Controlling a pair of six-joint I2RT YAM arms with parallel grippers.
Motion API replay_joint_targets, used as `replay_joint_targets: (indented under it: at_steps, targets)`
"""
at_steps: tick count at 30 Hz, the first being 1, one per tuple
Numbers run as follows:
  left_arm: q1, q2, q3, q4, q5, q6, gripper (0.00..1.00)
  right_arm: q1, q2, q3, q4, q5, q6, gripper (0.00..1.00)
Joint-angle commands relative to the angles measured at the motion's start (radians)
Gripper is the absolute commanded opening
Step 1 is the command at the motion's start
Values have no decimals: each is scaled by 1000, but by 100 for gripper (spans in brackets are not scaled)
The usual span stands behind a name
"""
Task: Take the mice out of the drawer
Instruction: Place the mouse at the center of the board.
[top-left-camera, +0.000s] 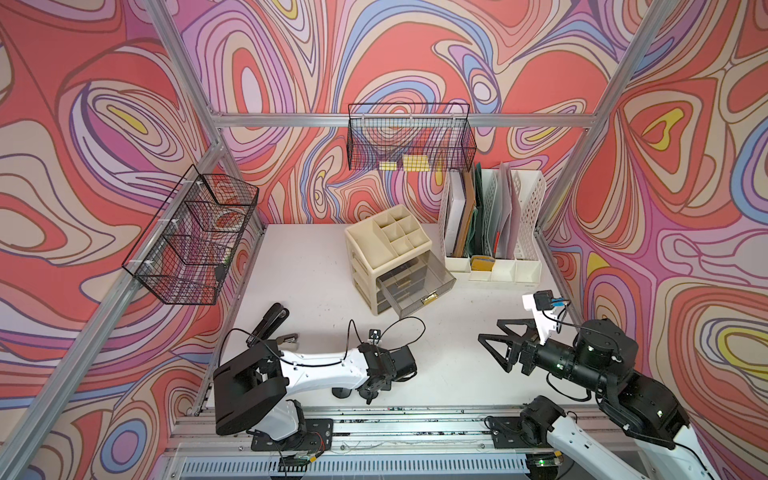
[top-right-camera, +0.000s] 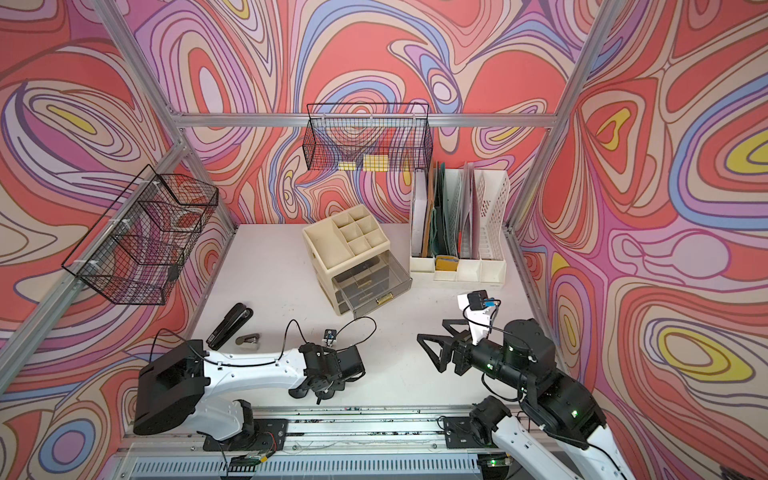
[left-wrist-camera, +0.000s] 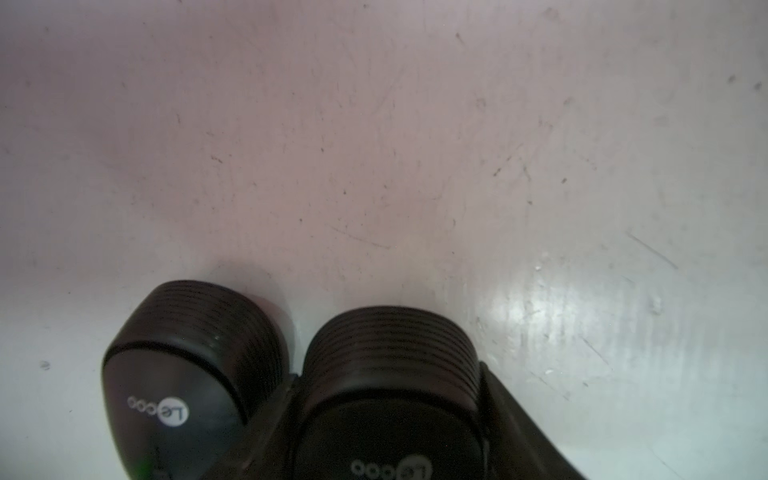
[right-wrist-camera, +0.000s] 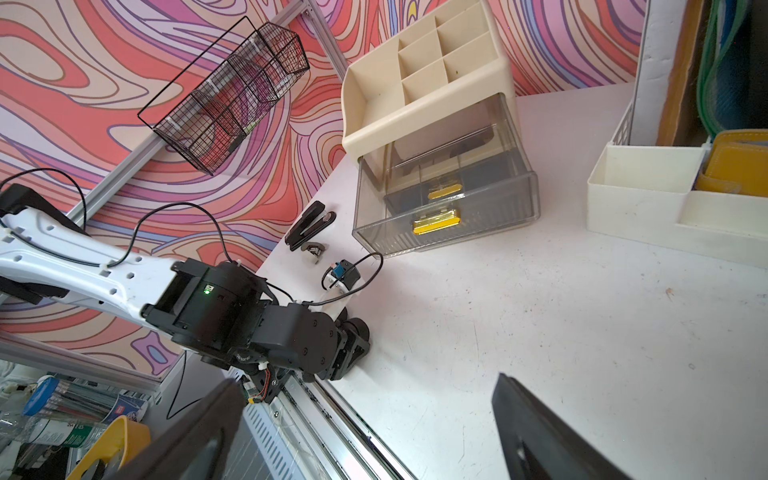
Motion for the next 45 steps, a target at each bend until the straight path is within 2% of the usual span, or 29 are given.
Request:
replay_joint_targets:
  at_steps: [1, 7, 15, 23, 31, 38, 45]
  targets:
    - [6, 18, 4, -18, -48, 10, 40, 2, 0, -12, 11, 1, 8, 98]
    - [55, -16, -47, 10, -34, 32, 40, 2, 0, -18, 15, 0, 12, 98]
    - [86, -41, -110, 67, 0, 30, 46, 2, 5, -26, 23, -2, 17, 99]
    - [86, -17, -104, 90, 38, 30, 60, 2, 11, -38, 40, -5, 30, 98]
    - [86, -52, -83, 36, 39, 34, 76, 2, 20, -45, 62, -5, 40, 98]
    - [85, -130, -16, -22, 26, 92, 98, 2, 32, -56, 98, -5, 46, 98]
    - [85, -258, 191, -131, -41, 280, 99, 2, 36, -80, 170, 75, 78, 98]
